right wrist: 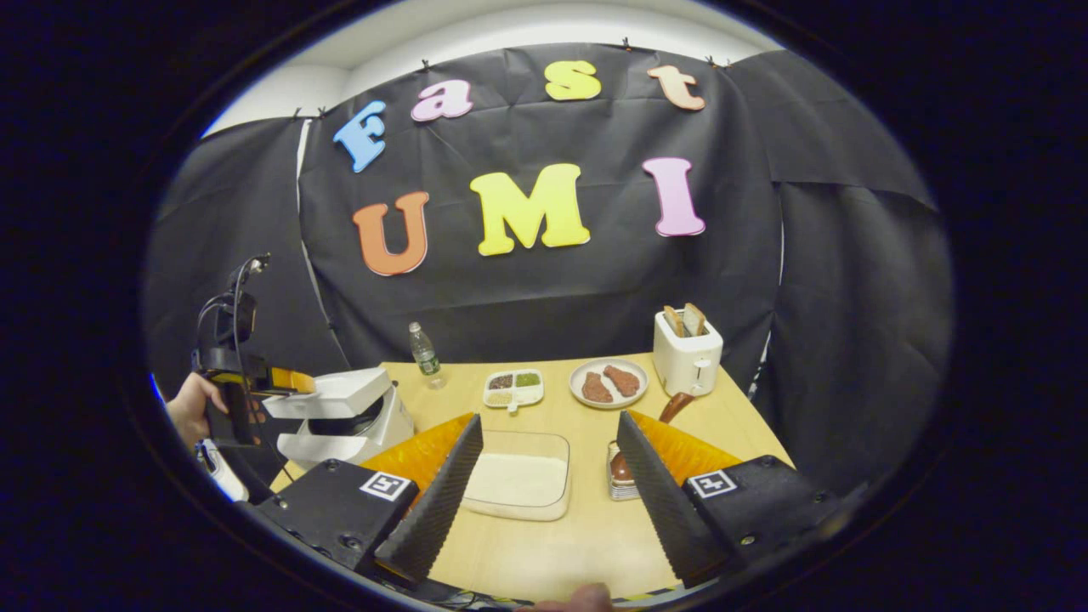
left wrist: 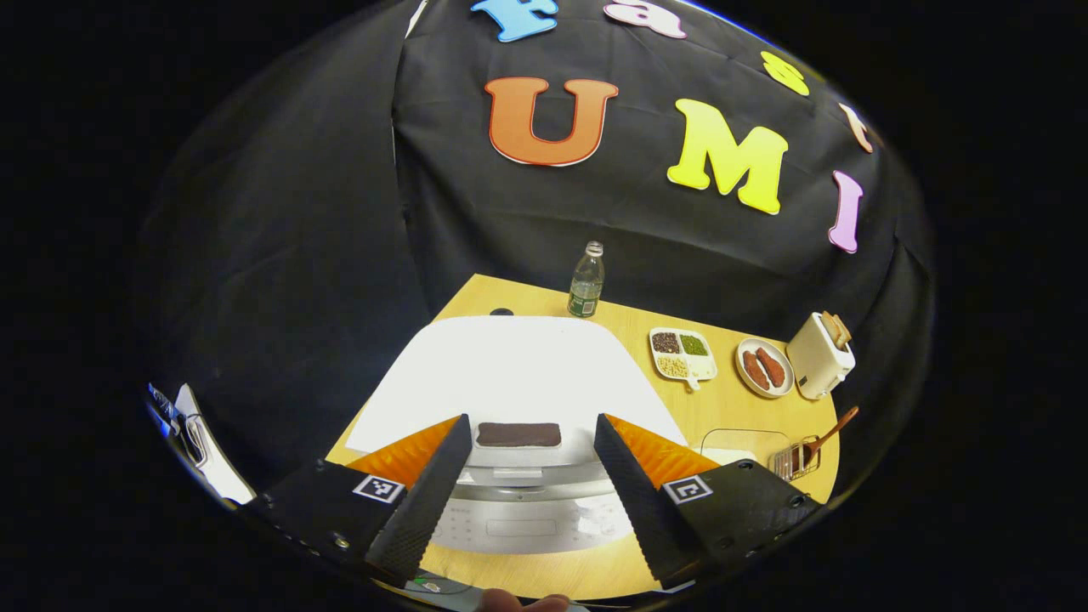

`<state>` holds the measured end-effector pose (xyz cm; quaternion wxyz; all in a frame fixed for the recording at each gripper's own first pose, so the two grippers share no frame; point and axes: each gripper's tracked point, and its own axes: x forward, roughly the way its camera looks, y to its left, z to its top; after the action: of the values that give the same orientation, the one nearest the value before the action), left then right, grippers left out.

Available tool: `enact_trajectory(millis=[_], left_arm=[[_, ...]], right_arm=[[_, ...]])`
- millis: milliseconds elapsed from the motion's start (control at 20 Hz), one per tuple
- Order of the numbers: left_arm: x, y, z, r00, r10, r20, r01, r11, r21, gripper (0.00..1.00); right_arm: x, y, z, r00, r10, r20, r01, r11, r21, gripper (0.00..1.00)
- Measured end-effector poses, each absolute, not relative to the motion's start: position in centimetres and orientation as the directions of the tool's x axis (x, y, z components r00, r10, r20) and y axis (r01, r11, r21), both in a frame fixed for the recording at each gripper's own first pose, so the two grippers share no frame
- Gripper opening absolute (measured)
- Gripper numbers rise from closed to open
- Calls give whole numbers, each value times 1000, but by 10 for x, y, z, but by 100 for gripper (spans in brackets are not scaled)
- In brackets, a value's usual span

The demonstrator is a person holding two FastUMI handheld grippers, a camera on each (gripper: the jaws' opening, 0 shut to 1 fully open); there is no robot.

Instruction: Close the left gripper, press the button to open the rice cooker; take a wooden spoon from the chopstick holder with the right hand, scoop a spoonful of rice and pour it into the rice cooker, then put the wooden spoon back into the chopstick holder.

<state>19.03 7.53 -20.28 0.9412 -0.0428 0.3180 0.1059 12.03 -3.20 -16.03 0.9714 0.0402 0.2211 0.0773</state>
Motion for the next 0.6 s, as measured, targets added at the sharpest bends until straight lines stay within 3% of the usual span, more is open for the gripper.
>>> enact_trajectory(millis=[250,600], left_arm=[[184,80,-207,797,232,-557,-242,969,58,95],[166,78,-257,719,227,-657,-269,962,39,98]], right_arm=[[123,-28,-164,876,191,-443,-153,981,120,100],[131,-15,-169,857,234,-459,-200,972,123,100]])
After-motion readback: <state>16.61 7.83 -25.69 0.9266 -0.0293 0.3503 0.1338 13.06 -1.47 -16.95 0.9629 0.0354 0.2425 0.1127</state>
